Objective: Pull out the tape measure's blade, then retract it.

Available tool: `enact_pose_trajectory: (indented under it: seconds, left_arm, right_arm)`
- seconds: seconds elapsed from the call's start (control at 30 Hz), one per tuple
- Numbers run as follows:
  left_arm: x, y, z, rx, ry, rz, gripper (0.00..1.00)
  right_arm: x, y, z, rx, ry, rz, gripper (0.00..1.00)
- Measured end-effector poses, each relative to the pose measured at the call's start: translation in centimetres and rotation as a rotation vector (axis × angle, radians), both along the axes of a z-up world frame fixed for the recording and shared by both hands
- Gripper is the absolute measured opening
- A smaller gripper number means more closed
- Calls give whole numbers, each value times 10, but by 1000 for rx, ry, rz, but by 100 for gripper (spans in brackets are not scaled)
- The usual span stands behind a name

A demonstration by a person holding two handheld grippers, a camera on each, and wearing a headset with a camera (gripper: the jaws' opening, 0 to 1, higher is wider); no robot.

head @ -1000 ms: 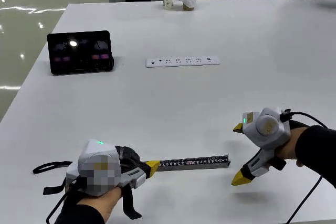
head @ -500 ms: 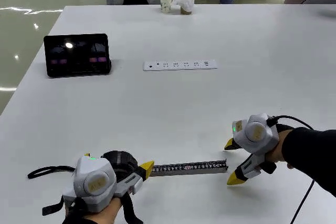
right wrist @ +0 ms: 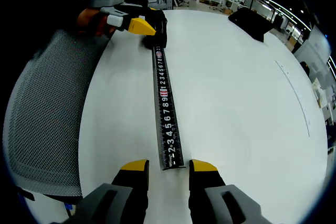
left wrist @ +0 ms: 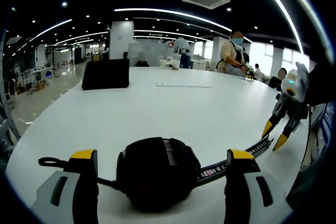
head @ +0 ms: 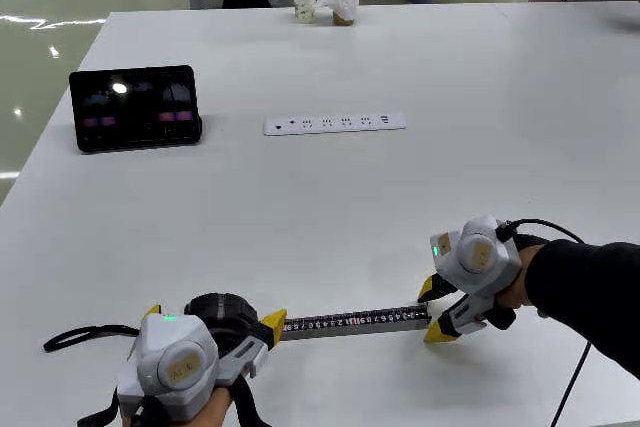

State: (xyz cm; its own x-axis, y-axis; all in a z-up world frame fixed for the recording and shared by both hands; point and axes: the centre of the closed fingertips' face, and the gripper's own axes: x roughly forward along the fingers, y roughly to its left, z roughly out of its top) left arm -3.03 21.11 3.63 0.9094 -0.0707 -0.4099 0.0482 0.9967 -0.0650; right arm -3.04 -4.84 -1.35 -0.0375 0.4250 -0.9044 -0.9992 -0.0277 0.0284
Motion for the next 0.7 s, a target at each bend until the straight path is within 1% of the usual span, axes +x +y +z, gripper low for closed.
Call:
enact_pose_trajectory:
  seconds: [0.07,0.13,0.2,0.27,0.33,0.37,0.53,0.63,0.7]
  left_arm:
    - [0,-1,0,3,1,-5,99]
    - [1,-1,-1,12,-4,-12,99]
    - [0,0,1,8,-10,-8,99]
    - [0,0,3,7,-16,-5,99]
    - [0,1,2,7,-12,-2,99]
    - [0,1,2,8,-12,-3,99]
    - [1,1,2,5,-11,-2,99]
    - [0,0,0,-5,1,3,99]
    - [1,1,0,-8,1,12,99]
  right_arm:
    - [0,2,1,5,-1,9,25]
    - [1,2,1,0,-8,15,20]
    - [2,2,0,-9,-18,26,17]
    - [3,2,-2,-14,-15,27,17]
    - [6,2,-1,-10,-30,27,13]
    - [6,2,-1,-8,-20,31,13]
    - [7,2,0,-10,-5,15,12]
    - [6,2,-1,-22,-10,26,12]
    - [6,2,-1,-30,-12,23,12]
